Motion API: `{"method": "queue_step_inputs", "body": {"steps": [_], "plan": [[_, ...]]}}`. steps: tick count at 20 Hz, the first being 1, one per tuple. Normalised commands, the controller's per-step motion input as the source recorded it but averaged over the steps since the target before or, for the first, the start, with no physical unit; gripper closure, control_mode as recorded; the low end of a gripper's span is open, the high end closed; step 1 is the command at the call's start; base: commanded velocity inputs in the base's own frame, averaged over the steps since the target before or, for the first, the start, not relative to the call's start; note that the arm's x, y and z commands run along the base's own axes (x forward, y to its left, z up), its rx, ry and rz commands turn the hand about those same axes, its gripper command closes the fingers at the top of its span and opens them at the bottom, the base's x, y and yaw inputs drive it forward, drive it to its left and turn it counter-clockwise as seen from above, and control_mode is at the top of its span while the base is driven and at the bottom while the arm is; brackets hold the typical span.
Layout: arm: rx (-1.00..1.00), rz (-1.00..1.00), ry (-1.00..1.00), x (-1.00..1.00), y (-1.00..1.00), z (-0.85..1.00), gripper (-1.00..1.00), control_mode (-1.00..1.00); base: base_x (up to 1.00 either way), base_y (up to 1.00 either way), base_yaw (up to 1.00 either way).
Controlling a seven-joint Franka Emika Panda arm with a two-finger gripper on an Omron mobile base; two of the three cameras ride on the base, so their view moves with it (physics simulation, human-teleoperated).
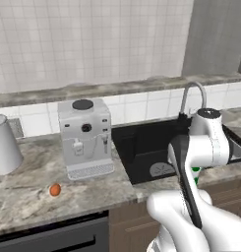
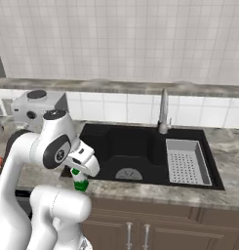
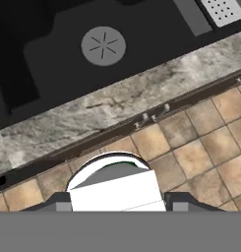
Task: Gather the eggs and milk located in the vicinity of the sink area and place them right next to the bowl.
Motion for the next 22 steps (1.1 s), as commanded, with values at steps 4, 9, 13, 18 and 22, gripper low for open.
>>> {"method": "queue_step_inputs", "body": {"steps": [4, 9, 13, 18, 22], "plan": [[0.0, 0.0, 0.0, 0.0, 0.0, 0.0, 1.0, 1.0, 0.0, -1.0, 0.0], [0.0, 0.0, 0.0, 0.0, 0.0, 0.0, 1.0, 1.0, 0.0, -1.0, 0.0], [0.0, 0.0, 0.0, 0.0, 0.0, 0.0, 1.0, 1.0, 0.01, -0.95, 0.0], [0.0, 0.0, 0.0, 0.0, 0.0, 0.0, 1.0, 1.0, 0.02, -0.79, 0.0], [0.0, 0.0, 0.0, 0.0, 0.0, 0.0, 1.0, 1.0, 0.16, -0.42, 0.0]]}}
